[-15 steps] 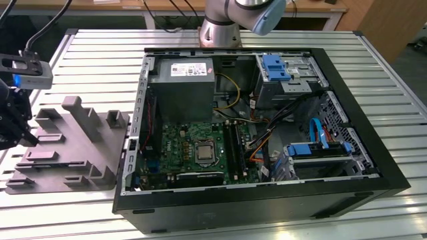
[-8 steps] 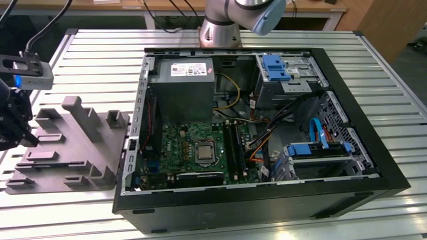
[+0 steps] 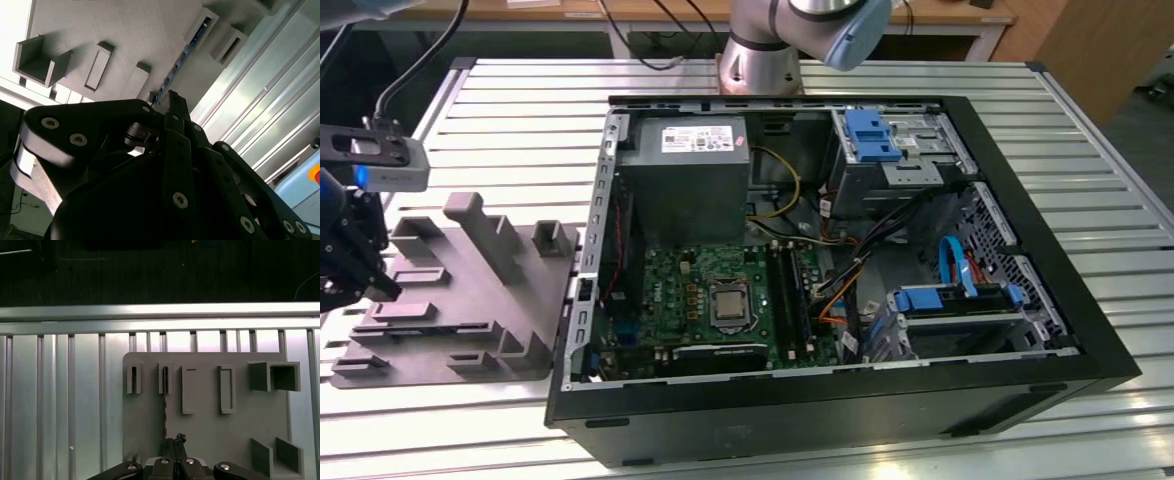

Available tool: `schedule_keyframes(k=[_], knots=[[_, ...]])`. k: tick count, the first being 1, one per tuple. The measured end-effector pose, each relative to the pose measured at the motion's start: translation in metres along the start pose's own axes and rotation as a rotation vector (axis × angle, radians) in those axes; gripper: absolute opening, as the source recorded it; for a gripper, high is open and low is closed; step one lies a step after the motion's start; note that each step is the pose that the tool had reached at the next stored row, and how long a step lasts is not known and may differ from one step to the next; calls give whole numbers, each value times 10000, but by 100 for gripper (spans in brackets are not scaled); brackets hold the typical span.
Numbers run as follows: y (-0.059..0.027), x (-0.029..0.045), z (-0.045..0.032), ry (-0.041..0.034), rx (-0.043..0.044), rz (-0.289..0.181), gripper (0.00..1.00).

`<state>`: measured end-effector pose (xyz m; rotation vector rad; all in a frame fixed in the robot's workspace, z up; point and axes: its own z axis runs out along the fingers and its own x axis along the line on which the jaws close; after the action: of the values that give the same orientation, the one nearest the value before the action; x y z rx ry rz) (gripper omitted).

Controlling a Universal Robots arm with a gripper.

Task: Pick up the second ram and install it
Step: 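Pick up the second ram and move it above second insertion slot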

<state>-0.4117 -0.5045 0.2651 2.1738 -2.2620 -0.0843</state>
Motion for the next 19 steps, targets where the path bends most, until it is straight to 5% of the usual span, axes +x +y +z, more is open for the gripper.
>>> schedule_keyframes(k=[8, 19], knots=[[0, 14, 140, -16, -4, -97, 10], [21, 39, 232, -13, -7, -195, 10]])
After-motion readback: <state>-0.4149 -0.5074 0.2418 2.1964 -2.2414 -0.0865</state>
